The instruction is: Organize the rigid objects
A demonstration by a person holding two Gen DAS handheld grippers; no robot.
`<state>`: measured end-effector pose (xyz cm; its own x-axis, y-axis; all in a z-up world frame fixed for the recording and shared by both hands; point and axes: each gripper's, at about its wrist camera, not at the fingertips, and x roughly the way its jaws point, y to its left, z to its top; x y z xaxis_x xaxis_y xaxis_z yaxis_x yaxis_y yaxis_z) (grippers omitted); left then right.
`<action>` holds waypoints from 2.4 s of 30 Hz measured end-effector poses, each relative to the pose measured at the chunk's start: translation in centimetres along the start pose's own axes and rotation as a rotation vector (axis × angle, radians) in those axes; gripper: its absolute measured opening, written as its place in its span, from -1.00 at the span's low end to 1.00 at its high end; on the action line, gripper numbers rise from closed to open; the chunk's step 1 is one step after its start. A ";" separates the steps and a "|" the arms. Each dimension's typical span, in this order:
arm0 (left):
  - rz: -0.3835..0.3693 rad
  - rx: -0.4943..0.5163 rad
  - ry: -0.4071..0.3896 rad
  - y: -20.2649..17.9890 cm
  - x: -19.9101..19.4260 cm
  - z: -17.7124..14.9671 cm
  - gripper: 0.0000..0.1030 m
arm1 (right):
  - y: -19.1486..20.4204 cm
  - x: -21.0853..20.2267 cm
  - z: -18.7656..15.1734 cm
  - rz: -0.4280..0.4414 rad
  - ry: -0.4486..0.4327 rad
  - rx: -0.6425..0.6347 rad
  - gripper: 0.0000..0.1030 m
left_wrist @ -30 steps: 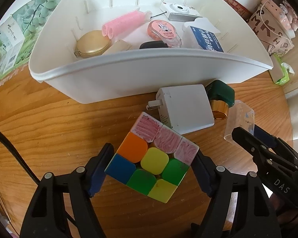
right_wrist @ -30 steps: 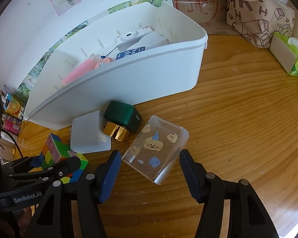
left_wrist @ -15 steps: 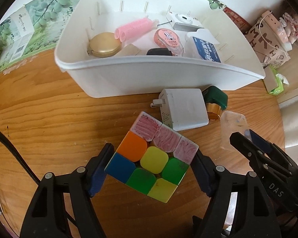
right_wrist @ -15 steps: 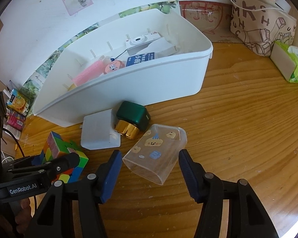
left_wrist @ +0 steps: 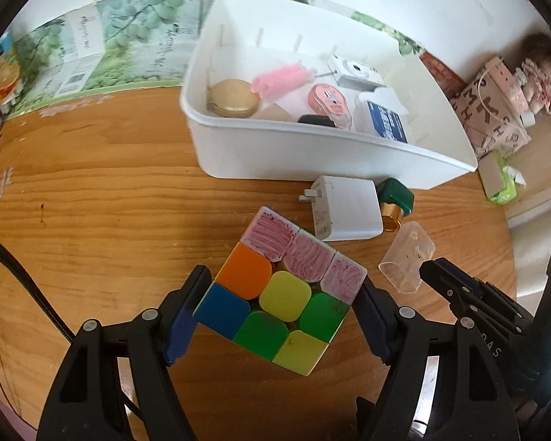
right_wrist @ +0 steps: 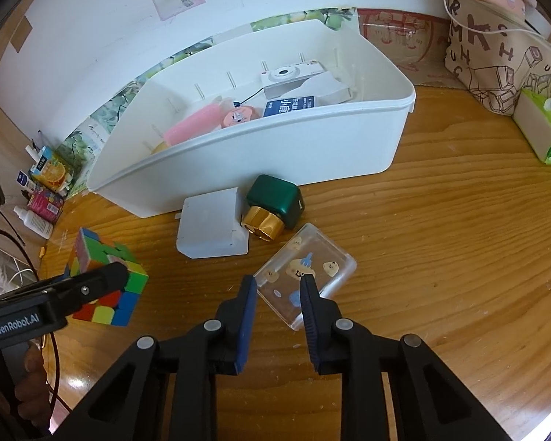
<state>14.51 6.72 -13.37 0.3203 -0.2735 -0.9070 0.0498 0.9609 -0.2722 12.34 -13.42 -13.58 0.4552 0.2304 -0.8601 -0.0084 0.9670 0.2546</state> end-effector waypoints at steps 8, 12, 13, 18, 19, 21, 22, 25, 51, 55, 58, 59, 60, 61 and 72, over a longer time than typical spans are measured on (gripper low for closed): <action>-0.049 -0.066 -0.103 1.0 -2.2 -0.8 0.51 | -0.8 -0.8 -0.1 0.016 -0.015 -0.001 -0.51; -0.088 -0.091 -0.164 1.2 -3.5 -1.3 0.51 | -1.6 -1.1 -0.1 0.021 -0.018 0.003 -0.32; -0.098 -0.096 -0.179 1.2 -3.8 -1.3 0.51 | -1.8 -1.1 -0.1 0.022 -0.017 0.006 -0.12; -0.146 -0.120 -0.269 1.1 -5.5 -1.5 0.51 | -2.8 -1.0 0.0 0.033 -0.013 0.029 0.23; -0.153 -0.124 -0.283 1.0 -5.8 -1.6 0.51 | -3.0 -0.9 0.0 0.033 -0.005 0.029 0.27; -0.166 -0.131 -0.306 1.0 -6.2 -1.6 0.51 | -3.2 -0.6 0.0 0.032 0.006 0.029 0.30; -0.168 -0.135 -0.317 0.9 -6.3 -1.7 0.51 | -3.3 -0.4 0.1 0.034 0.012 0.028 0.32; -0.165 -0.147 -0.331 0.8 -6.6 -1.8 0.51 | -3.1 0.0 0.2 0.050 0.029 0.006 0.52; -0.099 -0.245 -0.377 1.9 -7.1 -2.4 0.51 | -0.2 4.8 1.5 -0.020 0.080 -0.258 0.57; -0.107 -0.234 -0.373 1.9 -7.0 -2.2 0.51 | -0.5 4.5 1.6 -0.029 0.062 -0.247 0.44; -0.113 -0.225 -0.375 1.8 -7.1 -2.1 0.51 | -0.6 4.3 1.5 -0.022 0.061 -0.241 0.39; -0.114 -0.222 -0.376 1.7 -7.1 -2.1 0.51 | -0.7 4.2 1.4 -0.021 0.060 -0.238 0.38; -0.117 -0.218 -0.377 1.7 -7.2 -2.0 0.51 | -0.7 4.1 1.3 -0.021 0.059 -0.236 0.35; -0.120 -0.215 -0.378 1.7 -7.2 -2.0 0.51 | -0.7 4.0 1.2 -0.020 0.058 -0.234 0.33; -0.163 -0.155 -0.402 0.9 -7.7 -1.0 0.51 | -0.8 1.9 0.2 -0.004 0.021 -0.213 0.15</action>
<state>11.16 9.69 -6.98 0.6632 -0.3532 -0.6599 -0.0024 0.8806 -0.4738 13.37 -13.74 -15.34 0.4370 0.2267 -0.8704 -0.1954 0.9685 0.1542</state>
